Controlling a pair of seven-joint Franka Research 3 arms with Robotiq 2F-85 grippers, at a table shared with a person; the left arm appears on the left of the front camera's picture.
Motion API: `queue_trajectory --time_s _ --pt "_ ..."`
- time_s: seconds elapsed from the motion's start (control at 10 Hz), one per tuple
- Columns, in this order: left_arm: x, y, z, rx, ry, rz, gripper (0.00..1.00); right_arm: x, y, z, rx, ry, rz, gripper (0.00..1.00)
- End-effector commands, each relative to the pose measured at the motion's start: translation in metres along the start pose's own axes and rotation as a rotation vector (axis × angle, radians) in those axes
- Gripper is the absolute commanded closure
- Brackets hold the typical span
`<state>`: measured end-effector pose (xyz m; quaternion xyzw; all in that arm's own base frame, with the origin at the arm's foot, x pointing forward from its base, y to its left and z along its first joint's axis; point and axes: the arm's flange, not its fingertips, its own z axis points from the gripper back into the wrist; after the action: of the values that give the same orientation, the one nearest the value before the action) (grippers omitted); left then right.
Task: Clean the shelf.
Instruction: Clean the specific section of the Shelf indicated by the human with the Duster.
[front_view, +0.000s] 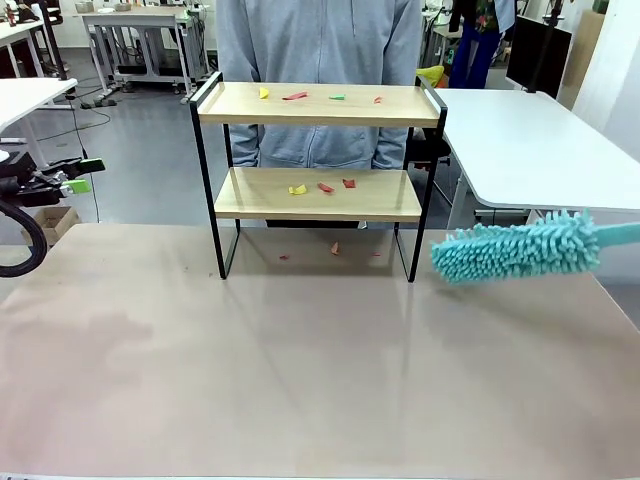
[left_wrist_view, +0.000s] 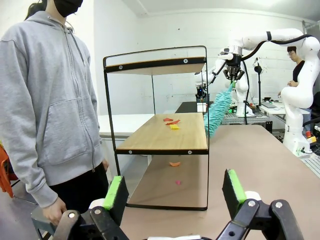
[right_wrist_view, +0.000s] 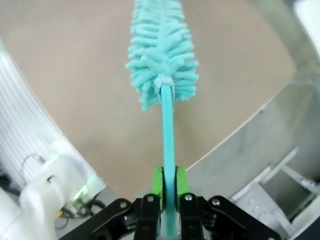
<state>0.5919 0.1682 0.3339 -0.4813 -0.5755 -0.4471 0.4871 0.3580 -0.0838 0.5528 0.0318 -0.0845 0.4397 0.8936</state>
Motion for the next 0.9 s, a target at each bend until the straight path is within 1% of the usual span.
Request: queue_trajectory --time_s 0.0,0.3,0.4,0.5,0.6,0.7,0.8 --pt "0.003 -0.001 -0.001 -0.001 0.000 -0.003 0.00 0.004 0.016 0.011 0.090 -0.028 0.173 0.87" --pt "0.003 -0.001 -0.001 -0.001 0.000 -0.003 0.00 0.031 0.054 0.009 0.211 -0.067 0.378 0.87" --pt "0.003 -0.001 -0.001 -0.001 0.000 -0.003 0.00 0.040 0.061 0.006 0.226 -0.078 0.412 0.87" --pt "0.003 -0.001 -0.001 -0.001 0.000 -0.003 0.00 0.048 0.066 0.003 0.240 -0.087 0.441 0.87" --pt "0.003 -0.001 -0.001 -0.001 0.000 -0.003 0.00 0.056 0.067 -0.003 0.217 -0.095 0.455 0.87" --pt "0.003 -0.001 -0.001 -0.001 0.000 -0.003 0.00 0.062 0.063 -0.011 0.224 -0.103 0.439 0.87" --pt "0.003 -0.001 -0.001 -0.001 0.000 -0.003 0.00 0.064 0.055 -0.017 0.275 -0.096 0.442 0.87"
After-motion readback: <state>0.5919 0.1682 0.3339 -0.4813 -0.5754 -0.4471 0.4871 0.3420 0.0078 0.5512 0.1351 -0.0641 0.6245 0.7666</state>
